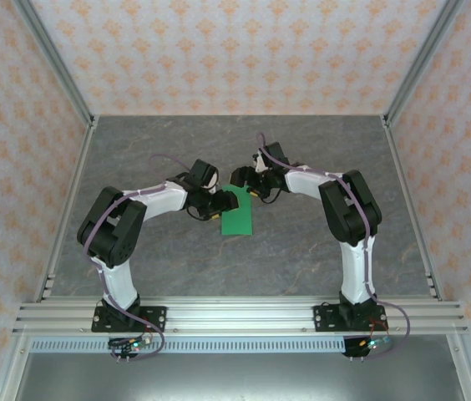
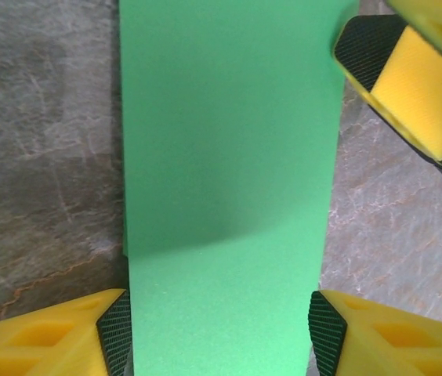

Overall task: Fold a paper plane with a square sheet of paper (fold left side to right side)
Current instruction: Third fold the triangle at the center of the table.

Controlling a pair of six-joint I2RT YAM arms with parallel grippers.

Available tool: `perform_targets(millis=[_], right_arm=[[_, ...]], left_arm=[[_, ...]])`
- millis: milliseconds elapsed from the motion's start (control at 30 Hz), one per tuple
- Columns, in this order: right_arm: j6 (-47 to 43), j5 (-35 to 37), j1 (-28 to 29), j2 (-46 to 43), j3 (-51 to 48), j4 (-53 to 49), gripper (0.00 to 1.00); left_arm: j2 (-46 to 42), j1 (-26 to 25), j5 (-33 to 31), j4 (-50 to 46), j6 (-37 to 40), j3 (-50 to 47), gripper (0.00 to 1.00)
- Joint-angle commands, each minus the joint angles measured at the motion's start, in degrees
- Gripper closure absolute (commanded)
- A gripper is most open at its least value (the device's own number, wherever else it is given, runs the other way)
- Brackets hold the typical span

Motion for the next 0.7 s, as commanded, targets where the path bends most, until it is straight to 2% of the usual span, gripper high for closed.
perform_targets(millis=[0,200,467,567,667], right_arm=[[-1.3,1.7,0.2,1.1,0.7,-3.0,0.23],[-1.7,1.7,0.2,1.0,0.6,-3.0,0.24],[-3.7,2.3,0.2,-0.1,0.5,-2.5,0.23],[-5.2,3.9,0.2,-3.6,-1.3,-0.2,0.23],[-7.7,6.9,0.2,-9.0,-4.5,2.0,0.20]], left_arm=[[1.0,0.1,1.5,1.3,-1.1,-0.7,0.38],[0.5,0.1,-0.3,-0.3,-0.6,-0.5,0.49],[0.1,0.1,-1.7,-2.0,-0.2,-0.6,0.81],[-0.2,0.1,-1.3,-1.7,-0.9,-0.8,0.91],[-0.8,0.1,-1.0,-1.6,-1.9,-1.3,0.95]])
